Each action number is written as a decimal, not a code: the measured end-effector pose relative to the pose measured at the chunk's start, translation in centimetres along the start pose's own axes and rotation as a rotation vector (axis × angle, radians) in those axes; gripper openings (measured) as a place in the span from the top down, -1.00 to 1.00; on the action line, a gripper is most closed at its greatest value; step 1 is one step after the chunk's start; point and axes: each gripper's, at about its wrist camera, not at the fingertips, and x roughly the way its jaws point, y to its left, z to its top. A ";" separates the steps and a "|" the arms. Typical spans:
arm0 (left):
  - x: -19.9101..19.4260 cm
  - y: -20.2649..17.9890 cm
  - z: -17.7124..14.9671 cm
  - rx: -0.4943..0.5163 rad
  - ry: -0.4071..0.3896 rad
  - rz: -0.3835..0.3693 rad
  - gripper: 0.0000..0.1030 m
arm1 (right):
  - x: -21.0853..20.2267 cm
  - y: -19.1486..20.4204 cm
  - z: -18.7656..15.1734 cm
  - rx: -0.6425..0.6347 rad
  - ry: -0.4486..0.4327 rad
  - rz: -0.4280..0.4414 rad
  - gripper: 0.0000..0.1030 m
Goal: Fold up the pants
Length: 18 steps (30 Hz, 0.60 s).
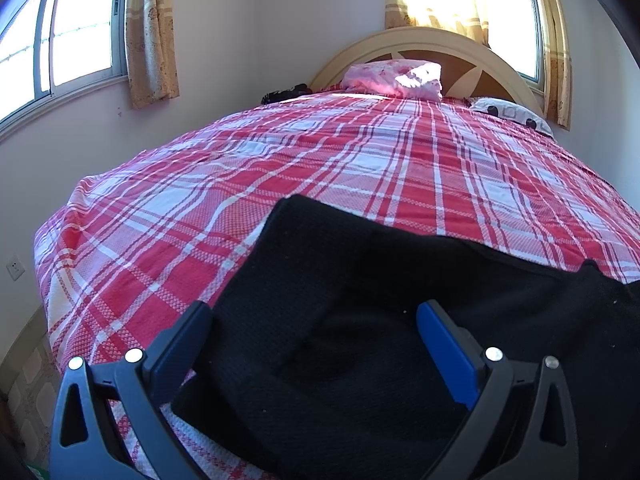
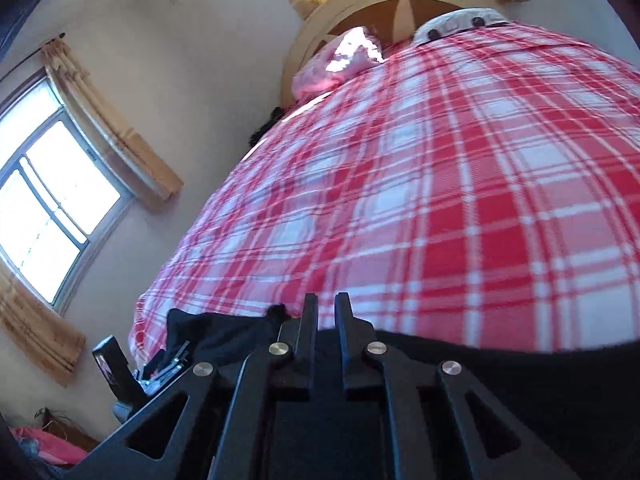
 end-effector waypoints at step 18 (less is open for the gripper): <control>0.3 -0.4 0.3 0.007 0.023 0.033 -1.00 | -28.3 -25.3 -6.7 0.507 -0.469 -0.476 -0.37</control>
